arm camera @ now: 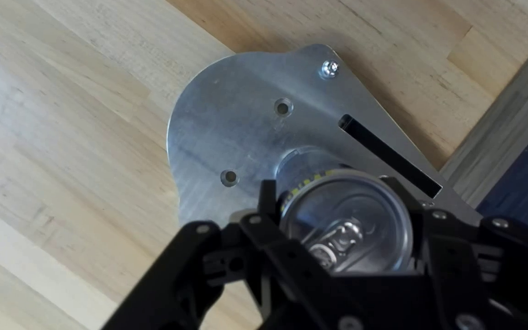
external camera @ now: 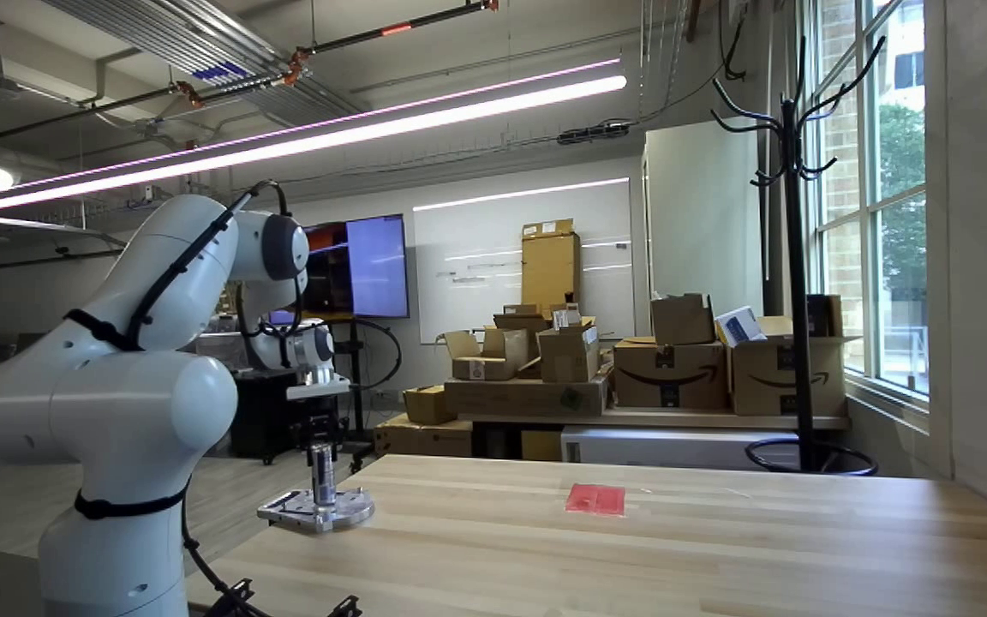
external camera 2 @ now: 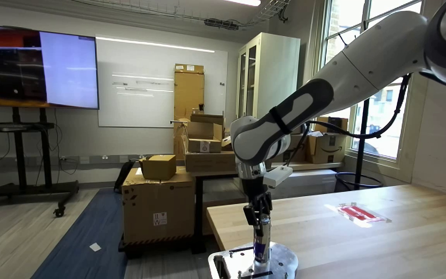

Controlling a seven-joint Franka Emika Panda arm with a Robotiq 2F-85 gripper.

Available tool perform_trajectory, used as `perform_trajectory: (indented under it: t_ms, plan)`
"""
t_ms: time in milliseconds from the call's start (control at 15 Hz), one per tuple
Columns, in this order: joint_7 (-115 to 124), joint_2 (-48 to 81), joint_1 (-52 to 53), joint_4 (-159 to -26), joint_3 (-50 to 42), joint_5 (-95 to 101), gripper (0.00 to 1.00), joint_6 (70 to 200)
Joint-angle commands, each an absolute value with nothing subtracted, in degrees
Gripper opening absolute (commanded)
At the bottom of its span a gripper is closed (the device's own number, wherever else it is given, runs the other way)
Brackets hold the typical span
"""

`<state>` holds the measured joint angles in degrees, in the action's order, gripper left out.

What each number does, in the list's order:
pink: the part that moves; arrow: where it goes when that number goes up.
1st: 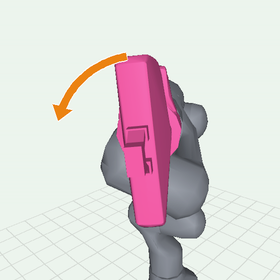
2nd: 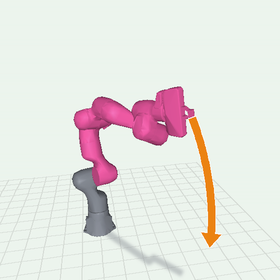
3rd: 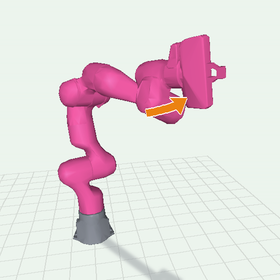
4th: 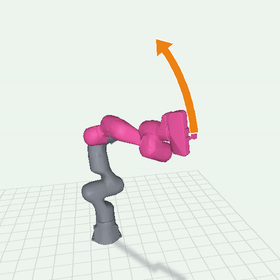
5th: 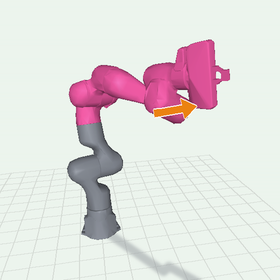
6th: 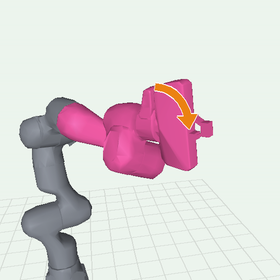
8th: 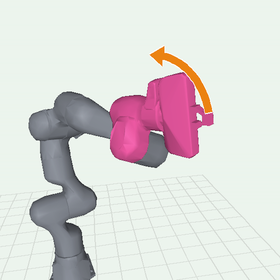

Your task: Pick up the red bull can and put it on the metal plate

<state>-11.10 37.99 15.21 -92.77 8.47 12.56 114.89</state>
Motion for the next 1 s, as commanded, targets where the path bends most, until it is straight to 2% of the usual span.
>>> perform_trajectory:
  t_ms: [0, 133, 200, 267, 400, 467, 933]
  plan:
    - [-13.60, 39.40, 13.95, -90.07, 9.54, 11.15, 0.33, 113.68]
    - [-13.97, 39.70, 13.78, -89.64, 9.54, 10.82, 0.33, 113.38]
    - [-14.13, 39.82, 13.70, -89.34, 9.53, 10.62, 0.83, 113.25]
    - [-14.02, 39.84, 13.67, -89.20, 9.43, 10.46, 0.84, 113.12]
    - [-14.09, 39.68, 13.50, -89.10, 9.32, 10.23, 0.97, 112.93]
    - [-13.95, 39.40, 13.43, -89.15, 9.15, 10.36, 1.00, 112.83]
    - [-13.09, 33.41, 11.32, -90.34, 8.23, 10.18, 1.00, 111.40]
